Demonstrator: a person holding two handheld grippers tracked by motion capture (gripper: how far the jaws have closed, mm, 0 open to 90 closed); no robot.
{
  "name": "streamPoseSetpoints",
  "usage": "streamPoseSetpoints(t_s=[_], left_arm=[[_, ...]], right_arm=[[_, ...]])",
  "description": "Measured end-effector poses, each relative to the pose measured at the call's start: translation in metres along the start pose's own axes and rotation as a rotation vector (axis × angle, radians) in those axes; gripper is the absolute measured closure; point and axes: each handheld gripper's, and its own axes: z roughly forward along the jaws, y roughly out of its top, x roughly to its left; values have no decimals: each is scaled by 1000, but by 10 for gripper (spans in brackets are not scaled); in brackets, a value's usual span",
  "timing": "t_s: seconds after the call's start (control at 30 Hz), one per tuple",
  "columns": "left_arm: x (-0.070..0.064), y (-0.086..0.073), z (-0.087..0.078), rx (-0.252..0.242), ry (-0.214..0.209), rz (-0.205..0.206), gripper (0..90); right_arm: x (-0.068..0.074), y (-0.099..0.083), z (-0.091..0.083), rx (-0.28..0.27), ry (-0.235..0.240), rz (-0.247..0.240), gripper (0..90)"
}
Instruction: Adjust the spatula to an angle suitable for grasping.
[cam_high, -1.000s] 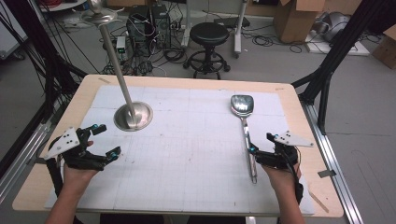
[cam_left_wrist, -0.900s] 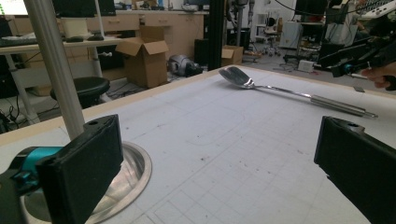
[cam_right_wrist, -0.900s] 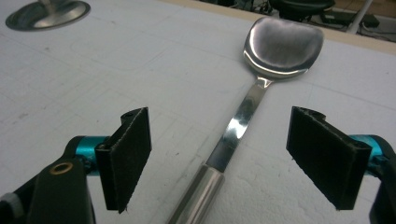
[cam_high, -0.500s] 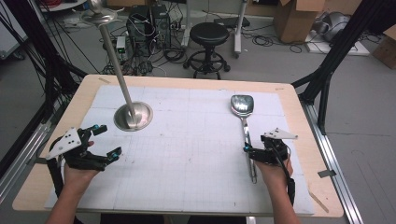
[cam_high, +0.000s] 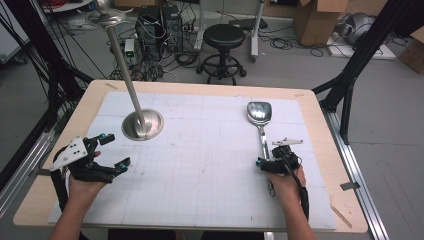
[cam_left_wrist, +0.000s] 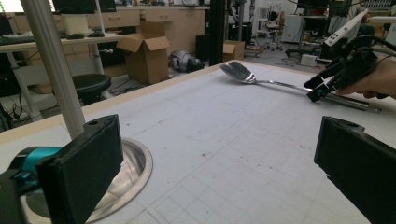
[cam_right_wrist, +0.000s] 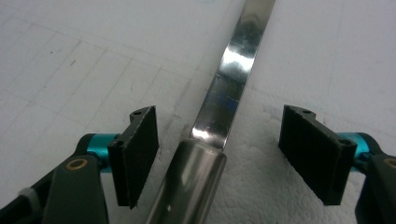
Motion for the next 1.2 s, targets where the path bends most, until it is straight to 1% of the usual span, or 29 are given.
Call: streamPoseSetpoints(t_s=[0.03, 0.1, 0.13, 0.23, 0.27, 0.3, 0.33, 0.37, 0.5, 0.53, 0.57, 0.6, 0.63, 0.67, 0.7, 0.73, 0.77, 0.83, 0.87, 0.97, 1.03, 1.07, 1.17, 1.2], left_arm=[[0, 0, 0, -2, 0, 2, 17], [0, 0, 0, -7, 2, 0, 17], [0, 0, 0, -7, 2, 0, 17], [0, 1, -2, -13, 5, 0, 17], [0, 1, -2, -13, 5, 0, 17], [0, 1, -2, -13, 5, 1, 17], [0, 1, -2, -13, 5, 1, 17], [0, 1, -2, -12, 5, 1, 17], [0, 1, -1, -9, 3, 3, 17], [0, 1, -1, -9, 1, 5, 17], [0, 1, -1, -10, 0, 6, 17], [0, 1, -1, -11, 1, 7, 17], [0, 1, -1, -12, 2, 6, 17], [0, 1, -2, -11, 4, 3, 17], [0, 1, -2, -12, 4, 2, 17], [0, 1, -2, -11, 4, 2, 17], [0, 1, -2, -11, 3, 3, 17], [0, 1, -2, -10, 2, 2, 17], [0, 1, -2, -10, 2, 2, 17], [0, 2, -2, -13, 1, 2, 17], [0, 2, -3, -14, 4, 0, 17], [0, 2, -3, -14, 3, 0, 17], [0, 2, -3, -13, 2, 2, 17], [0, 2, -3, -14, 1, 2, 17]], right_arm=[[0, 0, 0, 0, 0, 0, 281], [2, 0, -2, -2, 12, -9, 380], [2, 0, -2, -1, 25, -22, 456], [4, 0, -3, 4, 26, -20, 474], [3, 0, -3, 2, 29, -14, 494], [3, 0, -4, 3, 36, -20, 535], [3, 0, -4, 3, 36, -20, 535], [4, 1, -4, 2, 30, -13, 567], [2, 2, -5, 10, 39, 13, 587], [2, 2, -5, 10, 39, 13, 587], [2, 2, -6, 18, 37, 0, 615], [2, 2, -6, 18, 37, 0, 615], [1, 3, -6, 27, 52, -7, 678], [1, 3, -6, 27, 52, -7, 678], [2, 2, -7, 24, 56, -20, 688], [3, 2, -8, 30, 69, -54, 693], [3, 2, -8, 30, 69, -54, 693], [4, 3, -8, 35, 74, -71, 692], [3, 4, -8, 42, 89, -76, 692], [2, 4, -9, 50, 104, -85, 691], [2, 4, -10, 62, 117, -105, 687], [2, 5, -10, 63, 116, -115, 682], [3, 4, -9, 61, 108, -124, 659], [3, 5, -10, 62, 101, -130, 615]])
